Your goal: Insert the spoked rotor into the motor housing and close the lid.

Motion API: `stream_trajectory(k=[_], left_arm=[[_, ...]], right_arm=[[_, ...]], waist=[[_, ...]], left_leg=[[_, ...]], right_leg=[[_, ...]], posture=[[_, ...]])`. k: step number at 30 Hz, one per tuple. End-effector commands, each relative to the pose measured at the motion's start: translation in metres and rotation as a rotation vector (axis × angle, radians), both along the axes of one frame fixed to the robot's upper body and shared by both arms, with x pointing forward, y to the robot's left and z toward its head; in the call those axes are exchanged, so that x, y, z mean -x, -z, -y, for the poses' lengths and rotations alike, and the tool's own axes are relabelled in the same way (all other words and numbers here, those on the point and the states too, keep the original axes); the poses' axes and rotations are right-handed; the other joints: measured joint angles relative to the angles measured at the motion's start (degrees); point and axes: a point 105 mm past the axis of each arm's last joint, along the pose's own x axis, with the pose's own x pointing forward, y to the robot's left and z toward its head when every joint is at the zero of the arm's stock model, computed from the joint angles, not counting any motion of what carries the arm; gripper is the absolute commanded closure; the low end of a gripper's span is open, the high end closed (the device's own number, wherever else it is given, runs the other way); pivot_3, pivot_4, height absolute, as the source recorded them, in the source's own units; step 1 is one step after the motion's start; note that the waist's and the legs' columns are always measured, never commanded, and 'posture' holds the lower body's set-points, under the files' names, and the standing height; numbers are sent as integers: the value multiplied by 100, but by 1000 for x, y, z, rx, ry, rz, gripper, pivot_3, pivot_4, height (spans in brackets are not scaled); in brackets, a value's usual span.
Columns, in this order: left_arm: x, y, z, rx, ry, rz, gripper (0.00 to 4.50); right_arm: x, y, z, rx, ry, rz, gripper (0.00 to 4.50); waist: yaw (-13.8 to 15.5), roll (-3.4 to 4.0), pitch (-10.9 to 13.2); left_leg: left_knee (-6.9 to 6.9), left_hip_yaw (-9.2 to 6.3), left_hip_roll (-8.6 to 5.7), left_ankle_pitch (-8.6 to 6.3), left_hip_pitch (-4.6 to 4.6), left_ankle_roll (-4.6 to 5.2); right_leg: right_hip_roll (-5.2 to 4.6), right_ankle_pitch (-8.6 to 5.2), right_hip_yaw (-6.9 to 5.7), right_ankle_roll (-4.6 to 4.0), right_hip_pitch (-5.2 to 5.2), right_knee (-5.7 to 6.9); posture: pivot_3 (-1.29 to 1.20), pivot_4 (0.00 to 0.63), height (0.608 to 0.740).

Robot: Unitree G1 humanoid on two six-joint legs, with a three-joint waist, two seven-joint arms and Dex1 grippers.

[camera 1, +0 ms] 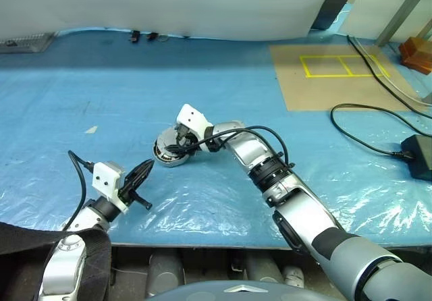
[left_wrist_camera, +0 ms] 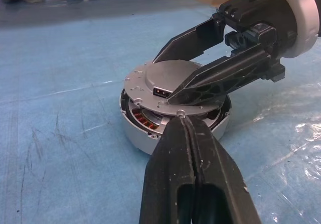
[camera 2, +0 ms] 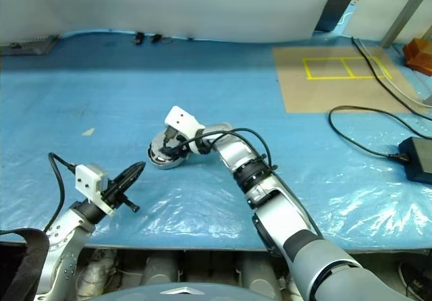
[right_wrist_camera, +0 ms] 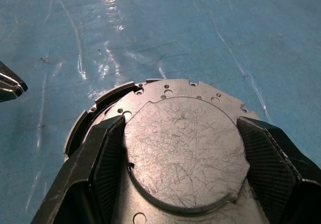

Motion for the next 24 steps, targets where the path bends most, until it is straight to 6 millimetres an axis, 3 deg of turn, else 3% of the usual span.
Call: stream_trajectory(k=[1,7,14,24], left_arm=[[0,-7,-1,-1,9,25,4500],[-3,-6,-3,2,-1,24,4500],[-6,-4,-2,2,4,20,4500],[-9,0,-4,0,11,10,4500]], right_arm=[[6,-2,-9,10,-17,11,1351],[3,-10,-12,48,-9,51,1351],[9,-11,-17,31,77,-58,1351],[22,15,-8,116,32,10,1351]], waist=[[-1,0,0],[-8,0,0],[-6,0,0],[2,0,-1]], left_leg=[[0,0,0,0,0,0],[1,0,1,0,3,0],[2,0,3,1,3,-1],[0,0,-1,1,3,-3]], right_leg=[[0,0,0,0,0,0],[1,0,0,-1,0,4],[3,0,0,-1,-1,8],[0,-1,1,0,0,5]], posture=[[0,150,740],[0,150,740],[0,150,740],[0,150,740]])
